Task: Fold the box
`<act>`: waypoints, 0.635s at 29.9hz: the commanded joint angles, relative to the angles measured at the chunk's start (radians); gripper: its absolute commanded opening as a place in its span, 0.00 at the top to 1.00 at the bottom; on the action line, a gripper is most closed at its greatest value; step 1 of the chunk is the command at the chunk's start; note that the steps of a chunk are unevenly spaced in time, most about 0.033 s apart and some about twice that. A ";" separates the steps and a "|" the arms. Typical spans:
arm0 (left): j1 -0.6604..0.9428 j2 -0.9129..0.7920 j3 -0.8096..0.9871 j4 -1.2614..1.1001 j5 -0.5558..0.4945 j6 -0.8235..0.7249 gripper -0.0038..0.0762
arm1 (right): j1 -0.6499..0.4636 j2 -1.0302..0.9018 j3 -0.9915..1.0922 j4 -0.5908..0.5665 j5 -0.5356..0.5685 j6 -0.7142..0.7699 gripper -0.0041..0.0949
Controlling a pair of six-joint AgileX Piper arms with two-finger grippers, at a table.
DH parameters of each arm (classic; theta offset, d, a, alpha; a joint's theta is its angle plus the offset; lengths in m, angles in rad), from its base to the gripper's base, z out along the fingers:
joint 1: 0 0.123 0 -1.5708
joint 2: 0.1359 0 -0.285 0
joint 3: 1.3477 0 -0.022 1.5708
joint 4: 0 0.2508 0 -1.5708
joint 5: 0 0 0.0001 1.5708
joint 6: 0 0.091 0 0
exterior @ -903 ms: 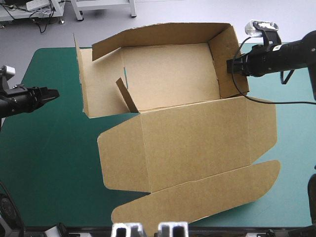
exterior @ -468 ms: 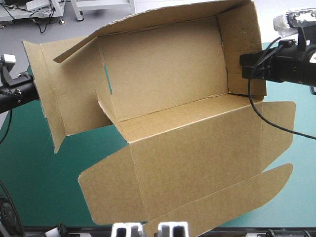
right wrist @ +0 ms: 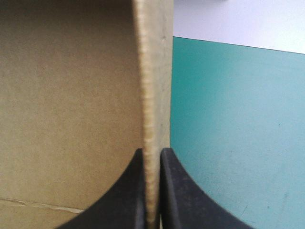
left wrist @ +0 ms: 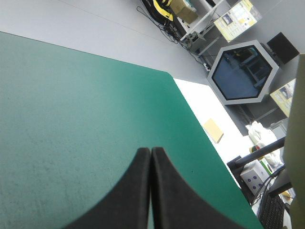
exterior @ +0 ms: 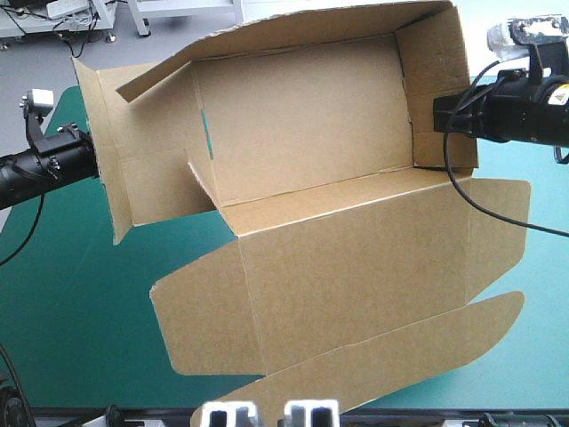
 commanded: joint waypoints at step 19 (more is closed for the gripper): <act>-0.078 -0.102 -0.026 -0.173 0.075 -0.009 0.95 | -0.009 0.118 -0.025 0.070 -0.080 -0.022 0.98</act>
